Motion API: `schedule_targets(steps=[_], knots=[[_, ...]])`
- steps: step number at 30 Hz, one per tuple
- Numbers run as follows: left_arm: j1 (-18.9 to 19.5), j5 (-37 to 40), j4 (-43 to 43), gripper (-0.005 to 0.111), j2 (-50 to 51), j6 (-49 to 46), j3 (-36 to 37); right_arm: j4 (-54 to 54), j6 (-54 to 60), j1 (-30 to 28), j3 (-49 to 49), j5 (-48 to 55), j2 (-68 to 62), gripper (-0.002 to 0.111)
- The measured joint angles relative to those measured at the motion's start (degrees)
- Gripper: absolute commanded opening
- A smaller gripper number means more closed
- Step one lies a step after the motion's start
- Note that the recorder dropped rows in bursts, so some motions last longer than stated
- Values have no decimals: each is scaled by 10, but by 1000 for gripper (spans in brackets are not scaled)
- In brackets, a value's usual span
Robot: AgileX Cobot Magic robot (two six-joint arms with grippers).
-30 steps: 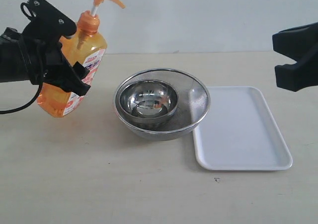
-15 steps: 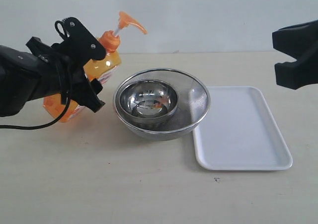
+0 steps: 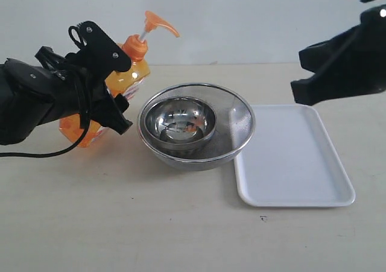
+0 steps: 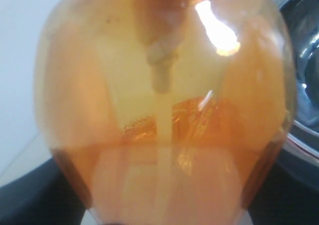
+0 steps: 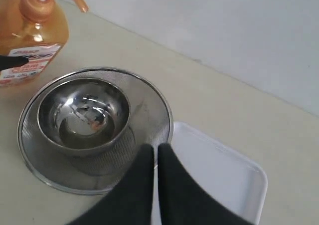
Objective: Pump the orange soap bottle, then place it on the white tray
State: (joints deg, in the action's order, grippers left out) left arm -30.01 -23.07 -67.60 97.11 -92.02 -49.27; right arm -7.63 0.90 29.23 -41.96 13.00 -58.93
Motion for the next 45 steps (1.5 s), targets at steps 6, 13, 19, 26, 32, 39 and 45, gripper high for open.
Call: schedule_targets(steps=[6,13,19,26,32,39,45], knots=[[0,2,0,5,0,4,0,0,8,0,-76,-11,-78,0],[0,3,1,5,7,5,0,-2,35,0,-179,8,-145,0],[0,-5,9,5,25,6,-5,-3,55,0,-251,32,-189,0],[0,-9,14,5,26,9,-6,83,158,0,-323,68,-248,0],[0,-9,15,5,26,19,-6,271,342,0,-412,139,-320,0],[-1,-5,18,5,26,19,-6,368,434,0,-469,192,-388,0],[-15,1,18,5,26,19,-7,410,473,0,-491,220,-426,0]])
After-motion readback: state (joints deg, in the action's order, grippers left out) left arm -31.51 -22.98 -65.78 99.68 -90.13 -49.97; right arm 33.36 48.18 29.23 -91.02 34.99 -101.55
